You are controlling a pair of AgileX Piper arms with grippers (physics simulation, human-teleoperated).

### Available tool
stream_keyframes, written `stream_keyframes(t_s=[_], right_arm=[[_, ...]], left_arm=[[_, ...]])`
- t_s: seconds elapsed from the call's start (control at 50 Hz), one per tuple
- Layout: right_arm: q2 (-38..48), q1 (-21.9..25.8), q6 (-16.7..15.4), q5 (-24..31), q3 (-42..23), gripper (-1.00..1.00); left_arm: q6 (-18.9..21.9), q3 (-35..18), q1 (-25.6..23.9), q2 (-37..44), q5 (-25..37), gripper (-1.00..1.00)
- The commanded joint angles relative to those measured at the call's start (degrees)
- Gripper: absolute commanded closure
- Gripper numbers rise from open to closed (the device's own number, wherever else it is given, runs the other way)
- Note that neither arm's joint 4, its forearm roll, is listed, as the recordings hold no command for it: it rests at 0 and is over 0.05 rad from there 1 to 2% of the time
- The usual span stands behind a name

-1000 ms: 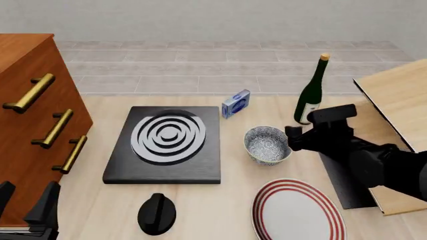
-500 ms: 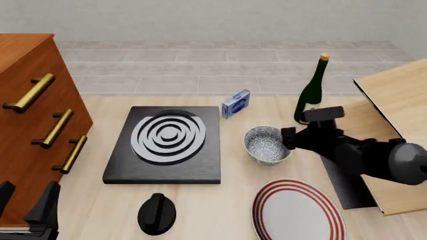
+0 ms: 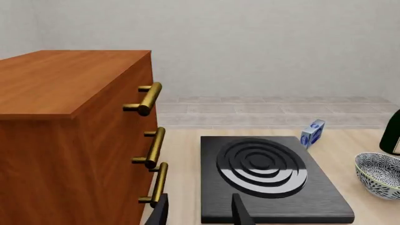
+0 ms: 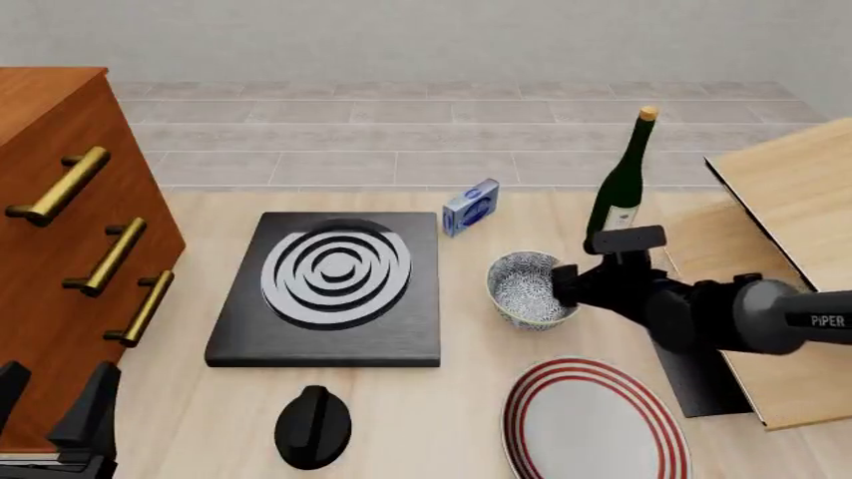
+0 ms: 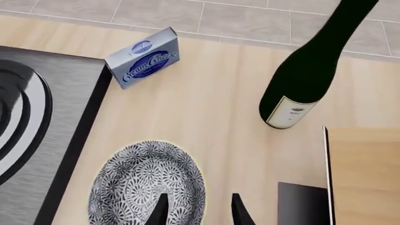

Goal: Put the bowl on the stove.

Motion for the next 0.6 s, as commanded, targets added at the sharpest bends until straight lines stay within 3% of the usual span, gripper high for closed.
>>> stream_keyframes(t_s=[0.02,0.6], right_arm=[[3.0,0.3,0.5,-1.3,-0.7,-1.00],[7.3,0.7,2.0,-3.2,-1.6,-1.00]], left_arm=[[0.0,0.0,0.0,0.0,0.0,-1.00],[0.0,0.0,0.0,0.0,0.0,-1.00]])
